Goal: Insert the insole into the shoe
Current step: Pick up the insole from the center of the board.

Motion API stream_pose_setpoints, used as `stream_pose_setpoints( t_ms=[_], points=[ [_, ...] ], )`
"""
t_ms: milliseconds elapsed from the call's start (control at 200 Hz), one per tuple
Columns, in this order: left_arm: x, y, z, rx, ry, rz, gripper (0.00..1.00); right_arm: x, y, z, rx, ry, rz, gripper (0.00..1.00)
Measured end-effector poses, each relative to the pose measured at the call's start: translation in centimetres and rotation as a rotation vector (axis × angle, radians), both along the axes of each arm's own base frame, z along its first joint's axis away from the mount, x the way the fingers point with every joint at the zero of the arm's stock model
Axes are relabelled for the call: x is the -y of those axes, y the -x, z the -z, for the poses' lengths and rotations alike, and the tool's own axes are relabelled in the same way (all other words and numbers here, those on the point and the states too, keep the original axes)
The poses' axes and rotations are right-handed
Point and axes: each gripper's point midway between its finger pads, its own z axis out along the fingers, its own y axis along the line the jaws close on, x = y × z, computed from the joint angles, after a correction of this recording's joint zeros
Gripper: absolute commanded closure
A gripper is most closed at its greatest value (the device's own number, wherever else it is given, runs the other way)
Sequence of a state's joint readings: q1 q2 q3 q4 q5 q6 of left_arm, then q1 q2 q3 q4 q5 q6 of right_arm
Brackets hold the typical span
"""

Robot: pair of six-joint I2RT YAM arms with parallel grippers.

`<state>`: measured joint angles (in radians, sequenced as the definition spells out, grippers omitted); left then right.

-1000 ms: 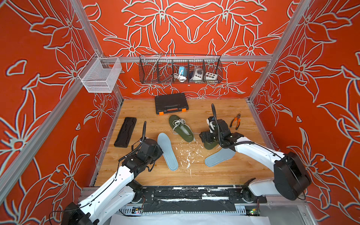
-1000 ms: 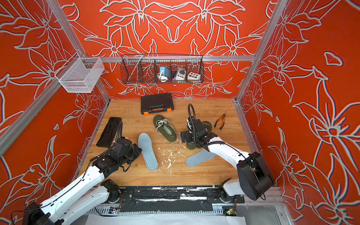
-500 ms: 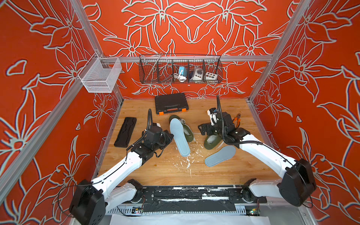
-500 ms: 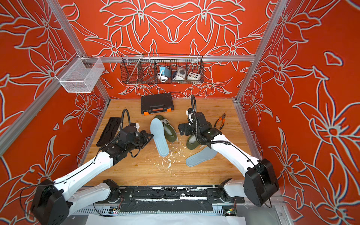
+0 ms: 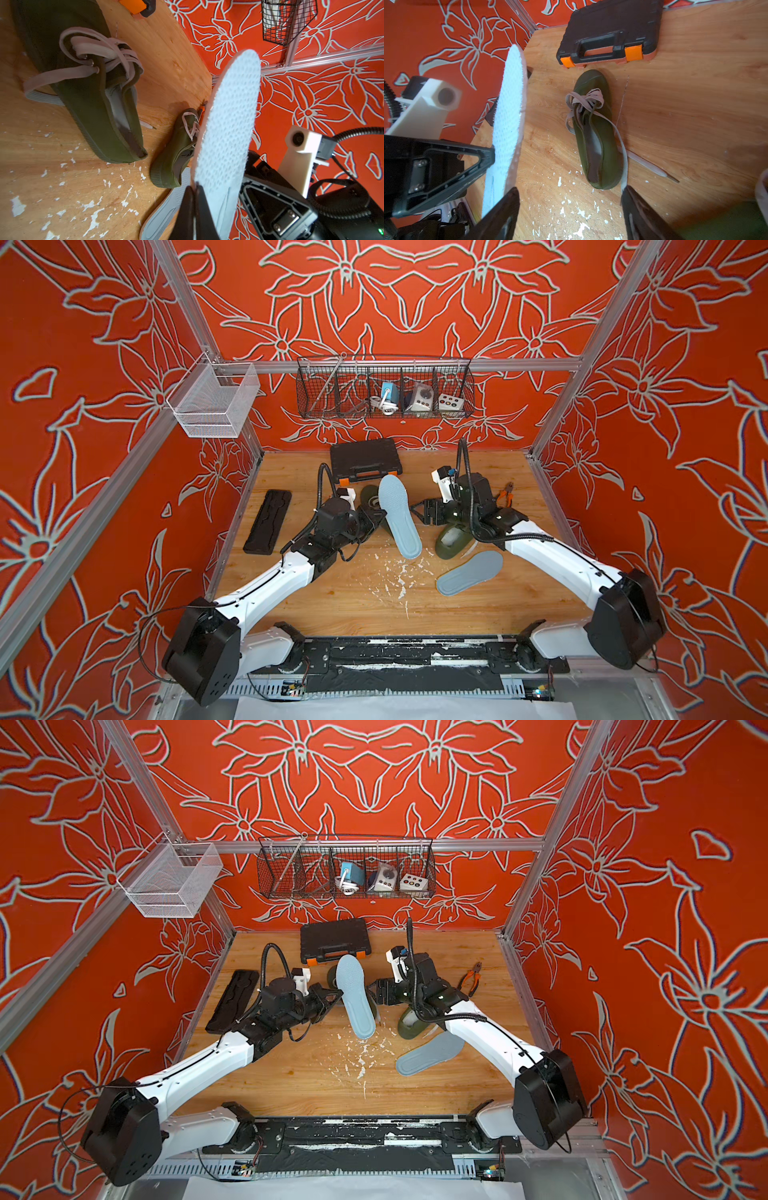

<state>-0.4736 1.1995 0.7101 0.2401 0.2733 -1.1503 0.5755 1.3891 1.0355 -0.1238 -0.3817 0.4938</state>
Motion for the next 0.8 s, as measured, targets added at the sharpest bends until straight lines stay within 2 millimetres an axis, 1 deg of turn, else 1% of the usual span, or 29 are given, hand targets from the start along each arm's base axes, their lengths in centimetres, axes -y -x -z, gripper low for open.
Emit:
stream_pose_setpoints(
  t_ms=[245,340,395,455,550,610,721,801],
  points=[
    [0.7,-0.2,0.1,-0.007,0.037,0.021,1.00,-0.8,0.0,-0.5,-0.003,-0.043,-0.018,0.27],
    [0.9,-0.2,0.4,-0.013,0.039,0.032,1.00,-1.1,0.0,-0.5,-0.003,-0.053,-0.025,0.27],
    [1.0,-0.2,0.5,-0.017,0.037,0.034,1.00,-1.1,0.0,-0.4,-0.009,-0.051,-0.023,0.25],
    [1.0,-0.2,0.5,-0.018,0.037,0.033,1.00,-0.9,-0.2,-0.2,-0.010,-0.040,-0.003,0.24],
    [0.9,-0.2,0.5,-0.018,0.037,0.033,1.00,0.2,-0.7,0.4,-0.011,0.005,0.063,0.21],
    [0.9,-0.2,0.5,-0.017,0.037,0.032,1.00,0.9,-0.9,0.4,-0.006,0.025,0.093,0.21],
    [0.9,-0.2,0.6,-0.018,0.037,0.032,1.00,1.4,-0.9,-0.6,0.020,0.021,0.116,0.20],
    [0.9,-0.3,0.6,-0.017,0.037,0.032,1.00,1.5,-0.7,-1.4,0.035,0.005,0.113,0.20]
  ],
)
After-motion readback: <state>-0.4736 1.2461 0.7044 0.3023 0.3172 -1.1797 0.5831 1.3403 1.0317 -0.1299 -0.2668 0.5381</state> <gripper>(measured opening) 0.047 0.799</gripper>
